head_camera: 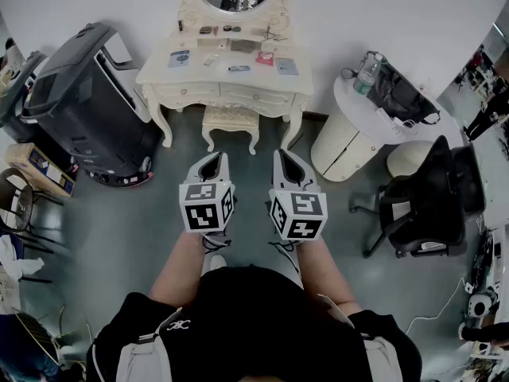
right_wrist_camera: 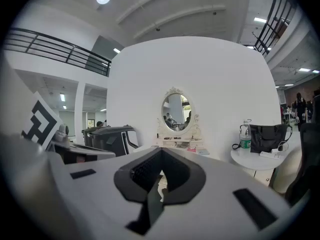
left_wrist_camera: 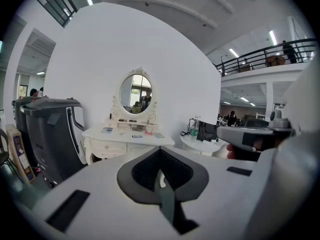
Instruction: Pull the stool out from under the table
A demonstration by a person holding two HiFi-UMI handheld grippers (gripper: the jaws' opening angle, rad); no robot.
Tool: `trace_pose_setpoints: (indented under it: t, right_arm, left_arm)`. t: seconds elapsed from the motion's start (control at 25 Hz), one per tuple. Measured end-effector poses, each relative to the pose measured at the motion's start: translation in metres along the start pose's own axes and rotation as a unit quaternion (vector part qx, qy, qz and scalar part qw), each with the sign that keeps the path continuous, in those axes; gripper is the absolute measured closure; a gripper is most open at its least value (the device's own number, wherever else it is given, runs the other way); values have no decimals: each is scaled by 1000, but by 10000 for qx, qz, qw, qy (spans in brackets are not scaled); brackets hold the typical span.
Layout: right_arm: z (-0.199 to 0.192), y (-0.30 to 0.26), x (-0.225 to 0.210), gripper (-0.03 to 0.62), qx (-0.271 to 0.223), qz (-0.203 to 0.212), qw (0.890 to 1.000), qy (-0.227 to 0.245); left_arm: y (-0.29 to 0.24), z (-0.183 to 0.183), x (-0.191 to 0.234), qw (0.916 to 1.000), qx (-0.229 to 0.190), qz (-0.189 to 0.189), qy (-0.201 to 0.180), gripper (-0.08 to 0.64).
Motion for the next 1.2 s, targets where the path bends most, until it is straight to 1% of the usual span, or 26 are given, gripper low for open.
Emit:
trace_pose_setpoints:
  t: [0.24, 0.4, 0.6, 0.76, 0.96, 1.2]
  right_arm:
    - [-4, -8, 4, 584, 32, 60, 10000, -23]
    - [-6, -12, 9, 584, 71, 26, 10000, 6]
    - [-7, -19, 15, 584, 81, -25, 9999, -151]
    - [-7, -27, 24, 584, 84, -76, 9998, -137]
    - [-9, -41, 44, 584, 113, -120, 9997, -155]
    - [-15, -69, 81, 584, 147, -97, 9997, -180]
  left_arm:
    - [-4, -2, 4, 10000, 16, -12, -64, 560]
    - [-5, -4, 13, 10000, 62, 9, -20, 560]
    - [-8, -4, 20, 9999, 110, -73, -51, 560]
    - [-12, -4, 30, 9997, 156, -147, -86, 560]
    - [-12, -5, 51, 9995, 182, -233, -137, 560]
    - [-13, -6, 92, 9992, 203, -315, -151, 560]
Point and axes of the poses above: the fingertips, and each gripper's own axes: y backward along the fingers, x to its left, z out of its top, the point moved 7 cm from there along y, backward along the fingers, and after that the axes turned 4 degrees about -y, right-handed, at the moved point
